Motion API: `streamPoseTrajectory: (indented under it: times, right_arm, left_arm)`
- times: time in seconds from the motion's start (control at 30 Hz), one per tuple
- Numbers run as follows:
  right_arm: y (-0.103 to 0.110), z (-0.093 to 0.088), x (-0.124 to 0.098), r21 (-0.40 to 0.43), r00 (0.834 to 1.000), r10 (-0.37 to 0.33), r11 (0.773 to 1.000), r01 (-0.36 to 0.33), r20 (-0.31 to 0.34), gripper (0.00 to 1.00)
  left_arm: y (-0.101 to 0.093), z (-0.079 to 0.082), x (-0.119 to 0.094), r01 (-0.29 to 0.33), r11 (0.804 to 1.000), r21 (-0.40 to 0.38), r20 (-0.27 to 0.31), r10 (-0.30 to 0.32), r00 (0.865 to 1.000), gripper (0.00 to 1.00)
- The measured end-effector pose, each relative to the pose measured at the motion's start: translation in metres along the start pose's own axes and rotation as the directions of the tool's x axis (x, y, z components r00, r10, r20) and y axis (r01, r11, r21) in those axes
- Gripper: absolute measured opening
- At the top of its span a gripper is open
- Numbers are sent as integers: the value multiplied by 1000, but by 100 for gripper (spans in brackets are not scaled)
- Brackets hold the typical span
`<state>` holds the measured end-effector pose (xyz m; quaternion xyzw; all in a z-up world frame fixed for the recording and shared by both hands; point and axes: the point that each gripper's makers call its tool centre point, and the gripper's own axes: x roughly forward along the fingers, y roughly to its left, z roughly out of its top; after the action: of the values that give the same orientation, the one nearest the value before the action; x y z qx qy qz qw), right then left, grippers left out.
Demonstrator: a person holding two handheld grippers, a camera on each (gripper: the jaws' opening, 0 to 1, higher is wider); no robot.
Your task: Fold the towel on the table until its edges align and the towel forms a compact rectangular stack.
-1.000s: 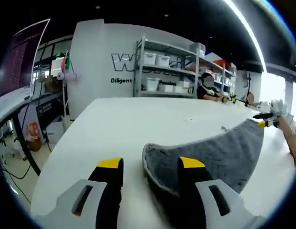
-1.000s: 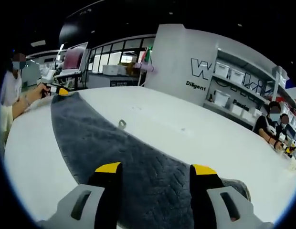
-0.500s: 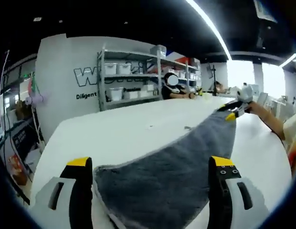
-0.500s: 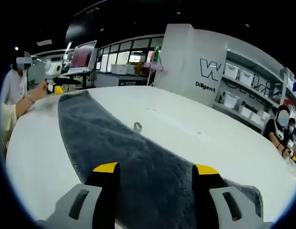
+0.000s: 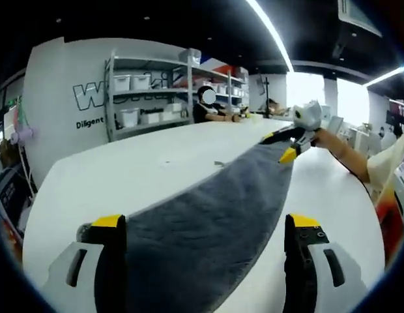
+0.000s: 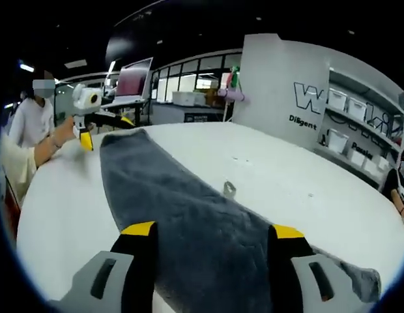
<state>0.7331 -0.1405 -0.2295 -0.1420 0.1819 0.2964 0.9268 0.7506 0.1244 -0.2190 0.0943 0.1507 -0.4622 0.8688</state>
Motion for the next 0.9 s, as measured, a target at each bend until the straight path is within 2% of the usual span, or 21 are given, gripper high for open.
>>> streamPoseTrajectory:
  times: [0.03, 0.17, 0.3, 0.43, 0.53, 0.63, 0.9]
  right_arm:
    - [4, 6, 2, -20, 1000, 5, 1000, -5, 5, 57]
    - [19, 26, 12, -39, 998, 59, 998, -58, 22, 58]
    - [28, 45, 28, -59, 996, 82, 995, -80, 28, 52]
    - [31, 57, 45, -123, 996, 86, 989, -83, 20, 35]
    - [34, 63, 59, -124, 995, 99, 988, -96, 14, 32]
    - [39, 66, 74, -88, 993, 121, 989, -120, 8, 29]
    - [32, 61, 99, -30, 990, 132, 991, -134, -50, 20]
  left_arm:
    - [-2, -1, 1, 5, 1000, 1, -5, -5, 1000, 99]
    - [-7, -3, 4, 18, 1000, 6, -15, -18, 1000, 99]
    - [-11, -6, 5, 30, 1000, 7, -28, -29, 999, 99]
    - [-10, -4, 4, 30, 1000, 7, -25, -29, 999, 99]
    - [-10, -3, 3, 28, 1000, 3, -23, -28, 999, 99]
    - [-8, -5, 4, 27, 1000, -2, -28, -27, 999, 99]
    - [-8, -7, 5, 27, 1000, 0, -40, -27, 999, 99]
